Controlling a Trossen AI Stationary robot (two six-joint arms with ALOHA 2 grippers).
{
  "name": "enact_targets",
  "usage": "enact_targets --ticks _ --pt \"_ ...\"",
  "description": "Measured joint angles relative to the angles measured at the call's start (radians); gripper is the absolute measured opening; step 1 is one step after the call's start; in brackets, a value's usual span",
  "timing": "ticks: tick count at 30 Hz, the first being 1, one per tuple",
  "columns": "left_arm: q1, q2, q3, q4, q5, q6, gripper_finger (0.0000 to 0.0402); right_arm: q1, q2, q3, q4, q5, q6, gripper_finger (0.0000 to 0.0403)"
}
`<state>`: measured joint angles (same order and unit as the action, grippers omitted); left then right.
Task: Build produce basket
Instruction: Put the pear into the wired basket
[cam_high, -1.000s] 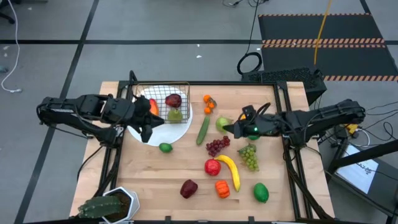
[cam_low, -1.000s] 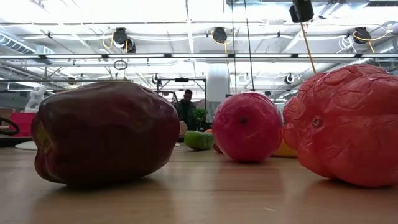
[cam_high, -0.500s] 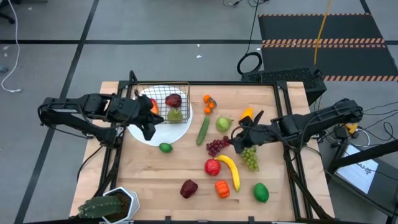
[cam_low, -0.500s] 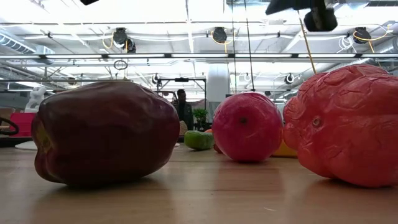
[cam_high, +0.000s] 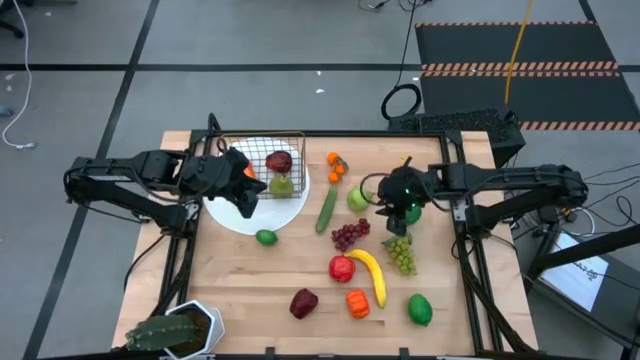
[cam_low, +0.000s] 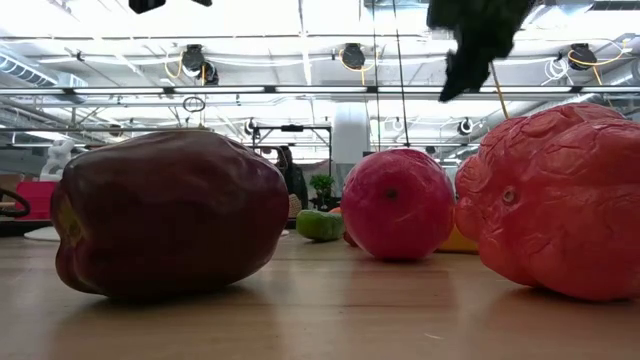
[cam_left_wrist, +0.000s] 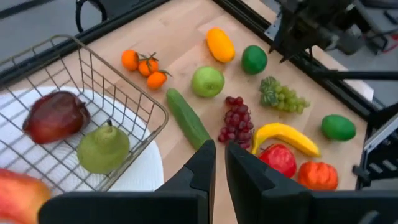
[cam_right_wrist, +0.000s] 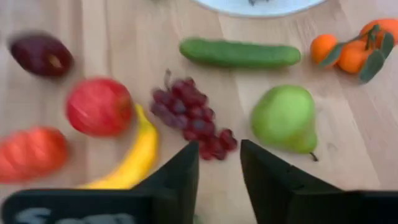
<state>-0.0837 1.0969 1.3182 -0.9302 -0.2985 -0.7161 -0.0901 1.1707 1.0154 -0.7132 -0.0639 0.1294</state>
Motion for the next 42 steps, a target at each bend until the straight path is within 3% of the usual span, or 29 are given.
enact_targets --ticks 5,13,15,20,42 --pt "-0.001 0.000 0.000 0.001 0.000 -0.078 0.0035 -0.131 0.000 -0.134 0.121 -0.091 -0.194 0.0162" --pt "-0.014 0.010 0.000 0.001 0.000 -0.153 0.0035 -0.287 0.009 -0.332 0.437 -0.098 -0.465 0.0175" --pt "-0.020 0.011 0.000 0.001 0.001 -0.162 0.0035 -0.327 0.023 -0.355 0.463 -0.103 -0.519 0.0173" --pt "-0.023 0.040 0.000 0.001 0.001 -0.201 0.0035 -0.415 0.092 -0.366 0.461 -0.234 -0.624 0.0170" --pt "-0.023 0.149 0.000 0.182 0.005 -0.232 0.0035 -0.441 0.358 -0.366 0.587 -0.252 -0.833 0.0164"
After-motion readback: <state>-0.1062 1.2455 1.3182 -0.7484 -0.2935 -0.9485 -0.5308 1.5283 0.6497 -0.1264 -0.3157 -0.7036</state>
